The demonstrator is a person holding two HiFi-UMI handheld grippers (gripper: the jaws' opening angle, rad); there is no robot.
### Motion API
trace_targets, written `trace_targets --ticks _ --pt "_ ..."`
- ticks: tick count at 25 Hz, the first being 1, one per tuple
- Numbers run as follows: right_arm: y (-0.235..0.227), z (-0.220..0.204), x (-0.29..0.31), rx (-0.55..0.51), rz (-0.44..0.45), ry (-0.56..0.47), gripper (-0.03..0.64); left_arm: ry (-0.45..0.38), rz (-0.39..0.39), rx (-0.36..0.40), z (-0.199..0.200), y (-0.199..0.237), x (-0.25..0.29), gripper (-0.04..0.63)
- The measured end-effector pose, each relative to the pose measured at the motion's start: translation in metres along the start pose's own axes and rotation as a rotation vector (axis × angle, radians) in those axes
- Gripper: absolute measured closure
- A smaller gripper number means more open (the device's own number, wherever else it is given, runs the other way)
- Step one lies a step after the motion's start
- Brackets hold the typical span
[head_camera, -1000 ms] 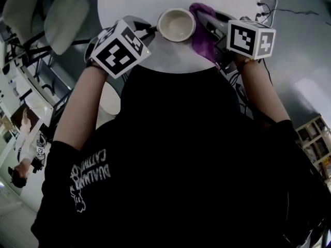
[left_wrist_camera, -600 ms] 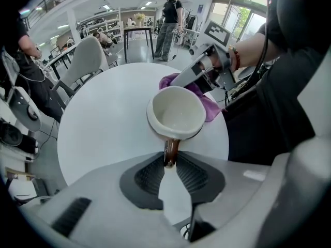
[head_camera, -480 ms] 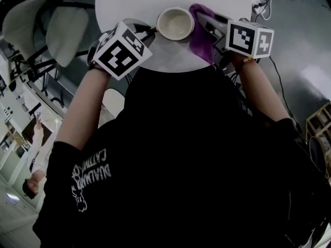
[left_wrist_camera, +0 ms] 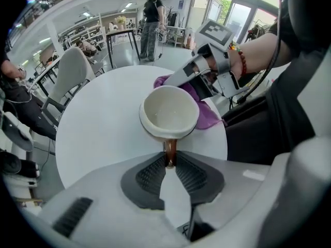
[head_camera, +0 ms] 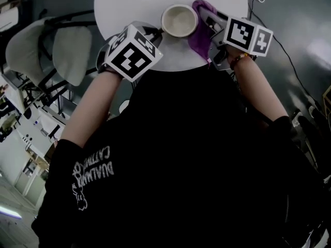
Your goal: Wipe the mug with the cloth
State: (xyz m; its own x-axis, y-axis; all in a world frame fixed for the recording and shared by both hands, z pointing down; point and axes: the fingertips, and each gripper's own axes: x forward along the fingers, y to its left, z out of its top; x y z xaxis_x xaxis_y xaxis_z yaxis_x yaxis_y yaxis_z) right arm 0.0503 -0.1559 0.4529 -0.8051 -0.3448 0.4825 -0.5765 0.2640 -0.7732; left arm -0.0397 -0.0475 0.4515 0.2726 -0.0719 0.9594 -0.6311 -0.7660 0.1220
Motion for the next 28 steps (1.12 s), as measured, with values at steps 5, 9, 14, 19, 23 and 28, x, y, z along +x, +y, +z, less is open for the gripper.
trace_targets --ticks 5,9,14,19,23,28 --pt "-0.007 -0.003 -0.012 0.125 -0.033 -0.113 0.581 0.023 -0.009 0.035 0.004 -0.001 0.0 0.528" --pt "-0.013 0.001 -0.02 0.198 -0.051 -0.183 0.583 0.029 -0.018 0.047 0.012 -0.001 0.0 0.528" --pt "-0.019 0.003 -0.025 0.322 -0.095 -0.307 0.583 0.017 -0.04 0.029 0.015 0.0 0.001 0.526" --pt "-0.025 0.0 -0.037 0.382 -0.148 -0.415 0.583 0.016 -0.048 0.053 0.021 -0.002 0.003 0.526" --pt "-0.026 -0.018 -0.04 0.44 -0.162 -0.48 0.583 0.022 -0.058 0.087 0.01 -0.008 0.006 0.528" --pt "-0.024 -0.017 -0.048 0.499 -0.173 -0.568 0.583 0.018 -0.077 0.12 0.015 -0.008 0.002 0.529"
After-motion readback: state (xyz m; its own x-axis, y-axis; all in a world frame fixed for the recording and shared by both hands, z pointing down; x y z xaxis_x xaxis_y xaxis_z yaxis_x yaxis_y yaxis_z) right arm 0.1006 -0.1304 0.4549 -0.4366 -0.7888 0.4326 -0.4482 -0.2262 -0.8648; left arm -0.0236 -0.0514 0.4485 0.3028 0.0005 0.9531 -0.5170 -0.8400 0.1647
